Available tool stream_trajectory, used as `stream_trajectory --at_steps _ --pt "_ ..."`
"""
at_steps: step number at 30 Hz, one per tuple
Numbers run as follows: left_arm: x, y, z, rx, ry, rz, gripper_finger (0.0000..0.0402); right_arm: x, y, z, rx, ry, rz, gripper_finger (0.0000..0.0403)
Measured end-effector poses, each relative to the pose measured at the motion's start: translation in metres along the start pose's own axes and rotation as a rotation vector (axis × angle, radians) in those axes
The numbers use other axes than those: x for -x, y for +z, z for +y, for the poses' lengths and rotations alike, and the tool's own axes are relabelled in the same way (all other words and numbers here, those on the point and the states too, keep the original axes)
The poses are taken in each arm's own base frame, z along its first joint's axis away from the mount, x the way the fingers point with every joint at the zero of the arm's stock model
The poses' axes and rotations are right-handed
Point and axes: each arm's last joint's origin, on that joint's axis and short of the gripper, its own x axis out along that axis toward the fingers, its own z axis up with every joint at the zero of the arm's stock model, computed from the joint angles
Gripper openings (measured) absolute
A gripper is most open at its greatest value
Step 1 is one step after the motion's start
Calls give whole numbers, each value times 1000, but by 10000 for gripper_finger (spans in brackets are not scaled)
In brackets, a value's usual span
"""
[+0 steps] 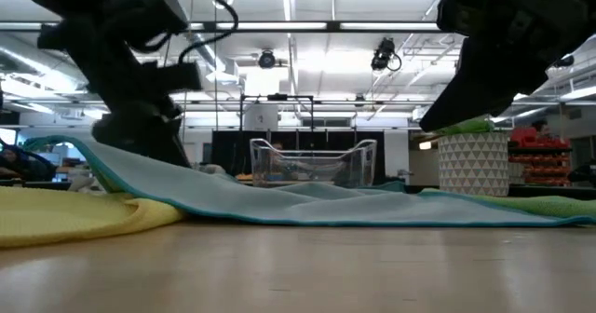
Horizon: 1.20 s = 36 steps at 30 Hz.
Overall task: Fold microfiber towels
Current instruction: Fold the blue microfiber towel
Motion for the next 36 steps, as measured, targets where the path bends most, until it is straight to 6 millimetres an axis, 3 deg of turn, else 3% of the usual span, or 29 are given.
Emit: stream_trajectory --at_steps 20,28,32,36 --pt "-26 -11 54 77 75 -28 4 -17 -17 4 15 26 107 10" --pt "-30 -12 73 60 127 -9 5 -4 -23 11 55 87 143 11" --pt "-20 -3 66 8 0 -81 5 6 -29 17 90 113 149 23" --pt "2 10 42 -62 -216 -152 25 9 -32 20 93 125 154 51"
